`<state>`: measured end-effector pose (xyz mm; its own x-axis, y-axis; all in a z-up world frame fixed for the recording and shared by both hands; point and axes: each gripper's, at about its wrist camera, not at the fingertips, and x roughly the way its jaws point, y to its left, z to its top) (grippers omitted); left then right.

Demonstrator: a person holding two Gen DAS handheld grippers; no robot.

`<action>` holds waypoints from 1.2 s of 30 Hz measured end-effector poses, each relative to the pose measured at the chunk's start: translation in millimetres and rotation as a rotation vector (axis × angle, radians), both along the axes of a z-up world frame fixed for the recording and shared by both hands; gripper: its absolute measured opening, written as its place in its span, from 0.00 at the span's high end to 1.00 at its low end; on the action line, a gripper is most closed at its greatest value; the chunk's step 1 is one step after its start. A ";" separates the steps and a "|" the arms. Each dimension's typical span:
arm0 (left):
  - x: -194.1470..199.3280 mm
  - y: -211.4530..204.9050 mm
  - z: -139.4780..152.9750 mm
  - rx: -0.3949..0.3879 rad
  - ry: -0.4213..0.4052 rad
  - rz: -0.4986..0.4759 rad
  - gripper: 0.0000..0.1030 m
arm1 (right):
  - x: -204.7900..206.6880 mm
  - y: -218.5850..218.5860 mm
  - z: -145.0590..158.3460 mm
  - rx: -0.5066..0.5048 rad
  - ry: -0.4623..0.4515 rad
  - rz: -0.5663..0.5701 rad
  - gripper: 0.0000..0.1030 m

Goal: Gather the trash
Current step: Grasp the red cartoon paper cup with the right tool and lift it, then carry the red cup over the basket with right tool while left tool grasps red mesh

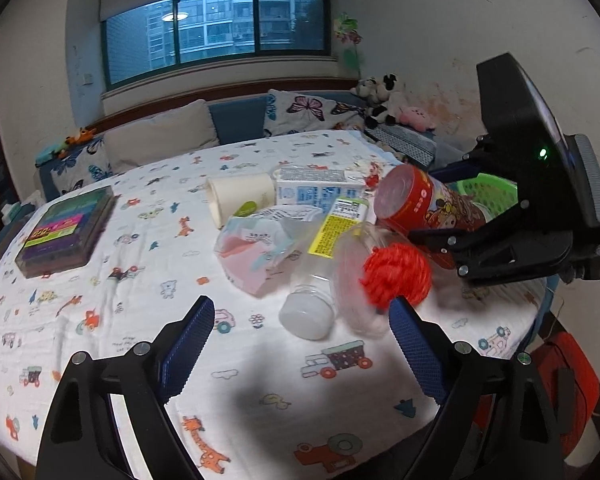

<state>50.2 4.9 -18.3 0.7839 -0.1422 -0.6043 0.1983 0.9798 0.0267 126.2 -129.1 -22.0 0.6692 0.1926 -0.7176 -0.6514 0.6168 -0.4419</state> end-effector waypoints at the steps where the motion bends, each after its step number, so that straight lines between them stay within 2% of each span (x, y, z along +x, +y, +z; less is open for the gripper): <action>1: 0.4 -1.7 0.3 -0.001 0.000 -0.010 0.18 | -1.5 -2.9 2.4 0.012 -0.003 -0.010 0.35; 6: -1.7 -16.7 3.3 0.018 -0.020 -0.079 0.19 | -7.3 -26.6 20.3 0.148 0.002 -0.083 0.35; 13: 6.3 -46.9 -2.3 0.040 0.002 -0.215 0.23 | -18.8 -68.9 42.2 0.336 0.002 -0.195 0.35; 19: 14.1 -77.7 -18.9 0.071 0.051 -0.330 0.23 | -26.4 -105.1 52.6 0.456 0.002 -0.290 0.35; 25: 16.4 -93.5 -36.9 0.064 0.109 -0.379 0.23 | -28.9 -139.8 53.8 0.520 -0.009 -0.384 0.35; 30: 15.8 -102.0 -44.2 0.046 0.133 -0.423 0.32 | -28.6 -168.4 53.7 0.561 -0.021 -0.456 0.35; 36: 14.3 -110.3 -48.2 -0.011 0.170 -0.488 0.52 | -27.9 -196.0 49.7 0.573 -0.047 -0.533 0.35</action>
<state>64.4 -105.4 -66.5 0.5153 -0.4739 -0.7141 0.6334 0.7718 -0.0551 98.4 -325.1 27.7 0.8027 0.1688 -0.5720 -0.1921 0.9812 0.0199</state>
